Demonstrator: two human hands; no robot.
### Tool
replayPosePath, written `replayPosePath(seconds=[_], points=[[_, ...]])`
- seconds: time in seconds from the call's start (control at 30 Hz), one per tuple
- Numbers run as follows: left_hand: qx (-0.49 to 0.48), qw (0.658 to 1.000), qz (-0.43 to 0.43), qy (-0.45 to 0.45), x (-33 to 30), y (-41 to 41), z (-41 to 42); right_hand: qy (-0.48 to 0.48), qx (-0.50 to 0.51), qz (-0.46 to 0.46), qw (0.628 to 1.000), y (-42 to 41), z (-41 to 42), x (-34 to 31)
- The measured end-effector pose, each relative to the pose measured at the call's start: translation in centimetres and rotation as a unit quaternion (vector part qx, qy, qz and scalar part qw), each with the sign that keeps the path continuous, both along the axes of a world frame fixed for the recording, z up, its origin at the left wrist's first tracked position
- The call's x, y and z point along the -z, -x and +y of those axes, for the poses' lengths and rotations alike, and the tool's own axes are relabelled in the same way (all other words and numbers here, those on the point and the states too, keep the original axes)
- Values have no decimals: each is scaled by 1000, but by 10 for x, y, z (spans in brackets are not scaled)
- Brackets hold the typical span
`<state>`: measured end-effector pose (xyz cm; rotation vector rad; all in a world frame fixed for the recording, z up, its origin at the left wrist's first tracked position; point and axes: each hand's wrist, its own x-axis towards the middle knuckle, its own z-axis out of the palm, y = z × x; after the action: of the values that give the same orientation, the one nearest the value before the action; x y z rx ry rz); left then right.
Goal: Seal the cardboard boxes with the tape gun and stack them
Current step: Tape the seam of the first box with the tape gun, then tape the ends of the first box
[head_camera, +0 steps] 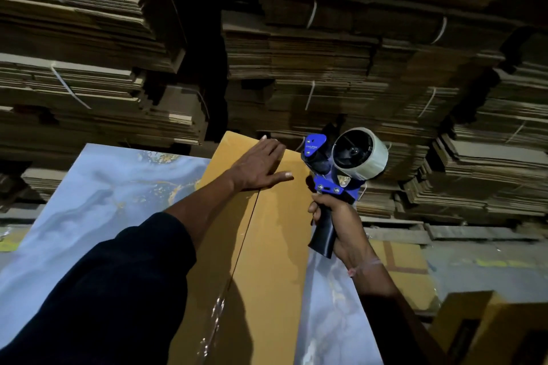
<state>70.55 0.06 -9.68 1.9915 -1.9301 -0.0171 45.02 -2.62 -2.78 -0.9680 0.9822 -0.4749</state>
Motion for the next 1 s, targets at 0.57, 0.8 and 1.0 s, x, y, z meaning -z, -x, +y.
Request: replayPosePath(seconds=[0.57, 0.8, 1.0], points=[[-25, 998, -4, -60, 5, 105, 61, -43, -179, 66, 981, 68, -67, -20], [-191, 979, 30, -63, 3, 102, 78, -46, -210, 62, 975, 44, -84, -15], [-284, 949, 107, -89, -5, 60, 85, -72, -233, 76, 967, 1, -89, -13]])
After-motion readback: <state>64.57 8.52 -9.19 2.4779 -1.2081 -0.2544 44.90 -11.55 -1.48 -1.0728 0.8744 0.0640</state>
